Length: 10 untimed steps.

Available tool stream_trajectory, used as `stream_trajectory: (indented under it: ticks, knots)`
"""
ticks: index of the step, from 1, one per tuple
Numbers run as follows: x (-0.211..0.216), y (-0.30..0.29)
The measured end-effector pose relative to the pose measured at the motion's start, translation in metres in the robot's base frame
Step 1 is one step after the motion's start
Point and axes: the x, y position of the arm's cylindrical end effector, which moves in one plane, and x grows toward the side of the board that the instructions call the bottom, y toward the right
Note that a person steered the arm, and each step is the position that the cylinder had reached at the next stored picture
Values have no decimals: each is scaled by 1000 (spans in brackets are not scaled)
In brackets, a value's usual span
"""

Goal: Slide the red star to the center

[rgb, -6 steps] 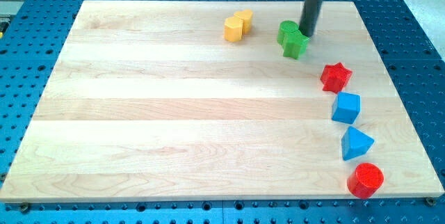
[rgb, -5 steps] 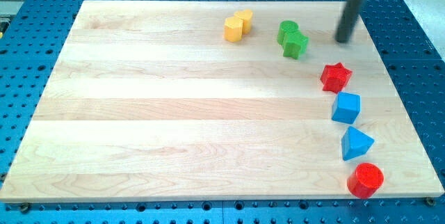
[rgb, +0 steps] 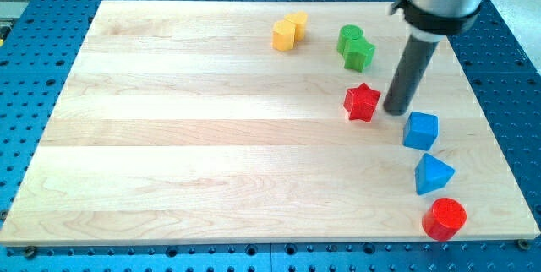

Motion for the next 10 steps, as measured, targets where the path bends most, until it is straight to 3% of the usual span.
stream_trajectory:
  ticks: [2, 3, 4, 5, 6, 7, 8, 9, 10]
  knots:
    - [7, -156]
    - [-5, -91]
    - [-20, -66]
    - [-20, -126]
    - [-20, -129]
    - [-15, -14]
    - [16, 116]
    - [88, 172]
    - [164, 137]
